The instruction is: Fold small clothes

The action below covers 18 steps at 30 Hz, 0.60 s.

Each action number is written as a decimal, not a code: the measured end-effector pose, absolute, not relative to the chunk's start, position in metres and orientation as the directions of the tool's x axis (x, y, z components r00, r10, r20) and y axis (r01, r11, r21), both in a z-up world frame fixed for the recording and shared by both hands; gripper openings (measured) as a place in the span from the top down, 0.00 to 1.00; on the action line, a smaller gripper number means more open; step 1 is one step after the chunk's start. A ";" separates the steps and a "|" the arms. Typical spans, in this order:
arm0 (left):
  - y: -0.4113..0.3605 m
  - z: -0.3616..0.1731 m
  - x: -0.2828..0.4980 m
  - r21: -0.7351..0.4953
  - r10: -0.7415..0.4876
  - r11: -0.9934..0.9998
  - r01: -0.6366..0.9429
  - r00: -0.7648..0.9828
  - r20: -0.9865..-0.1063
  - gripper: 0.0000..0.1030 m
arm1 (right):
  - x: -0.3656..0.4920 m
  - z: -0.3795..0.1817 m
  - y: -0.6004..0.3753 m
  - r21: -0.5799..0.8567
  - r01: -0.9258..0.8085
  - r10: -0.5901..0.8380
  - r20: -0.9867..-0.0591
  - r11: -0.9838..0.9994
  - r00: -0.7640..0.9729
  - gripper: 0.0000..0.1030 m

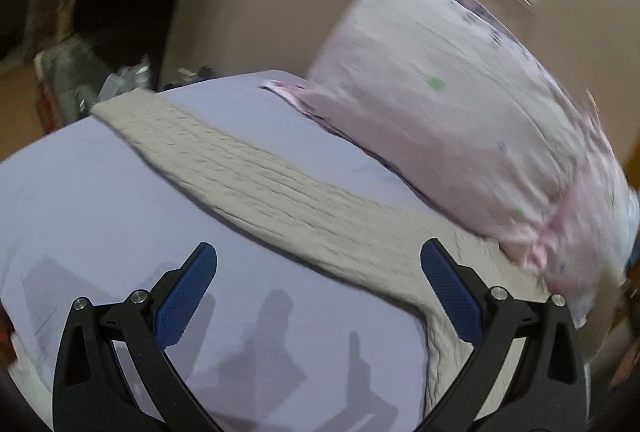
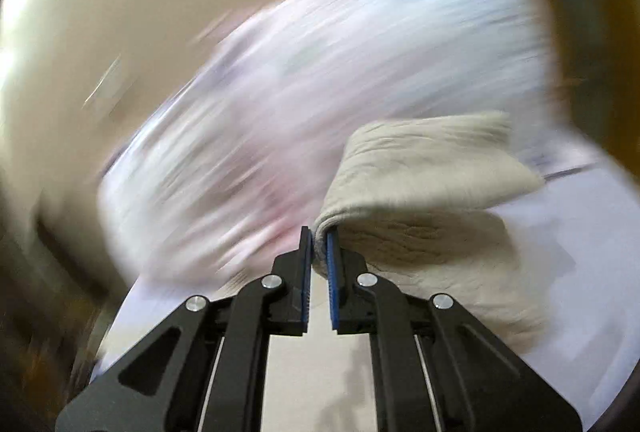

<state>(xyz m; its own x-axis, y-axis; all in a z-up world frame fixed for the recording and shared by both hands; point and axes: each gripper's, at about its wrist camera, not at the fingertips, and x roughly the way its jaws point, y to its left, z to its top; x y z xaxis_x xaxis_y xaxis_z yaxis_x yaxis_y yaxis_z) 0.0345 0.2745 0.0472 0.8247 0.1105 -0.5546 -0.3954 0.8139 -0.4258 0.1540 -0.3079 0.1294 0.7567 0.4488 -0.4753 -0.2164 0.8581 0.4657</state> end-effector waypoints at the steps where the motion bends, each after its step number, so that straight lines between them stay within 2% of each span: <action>1: 0.285 0.045 0.034 -0.455 0.122 0.783 -0.425 0.821 -0.557 0.01 | 0.157 0.118 -0.267 0.463 -0.301 0.530 -0.519 0.834 0.671 0.85; 2: 0.294 0.043 0.032 -0.477 0.126 0.759 -0.443 0.819 -0.559 0.03 | 0.158 0.107 -0.234 0.461 -0.356 0.578 -0.561 0.813 0.593 0.80; 4: 0.307 0.038 0.028 -0.508 0.129 0.724 -0.467 0.815 -0.565 0.12 | 0.151 0.098 -0.211 0.458 -0.384 0.597 -0.588 0.802 0.546 0.54; 7: 0.337 0.026 0.026 -0.571 0.119 0.645 -0.508 0.805 -0.582 0.22 | 0.142 0.101 -0.228 0.464 -0.346 0.571 -0.546 0.815 0.613 0.37; 11: 0.385 0.006 0.027 -0.641 0.117 0.506 -0.577 0.782 -0.612 0.34 | 0.147 0.103 -0.289 0.469 -0.227 0.486 -0.561 0.853 0.670 0.35; 16: 0.426 -0.002 0.031 -0.718 0.111 0.397 -0.572 0.806 -0.581 0.42 | 0.133 0.085 -0.347 0.498 -0.084 0.408 -0.588 0.863 0.698 0.30; 18: 0.438 -0.004 0.036 -0.731 0.117 0.358 -0.582 0.804 -0.583 0.51 | 0.133 0.075 -0.356 0.517 -0.047 0.397 -0.593 0.854 0.700 0.29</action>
<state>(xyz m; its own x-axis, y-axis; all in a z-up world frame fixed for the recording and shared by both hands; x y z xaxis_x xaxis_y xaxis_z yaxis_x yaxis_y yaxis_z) 0.0359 0.4384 -0.0039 0.8042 0.1167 -0.5828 -0.5815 0.3576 -0.7307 0.1334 -0.3558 0.0753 0.7004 0.3974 -0.5929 -0.0468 0.8545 0.5174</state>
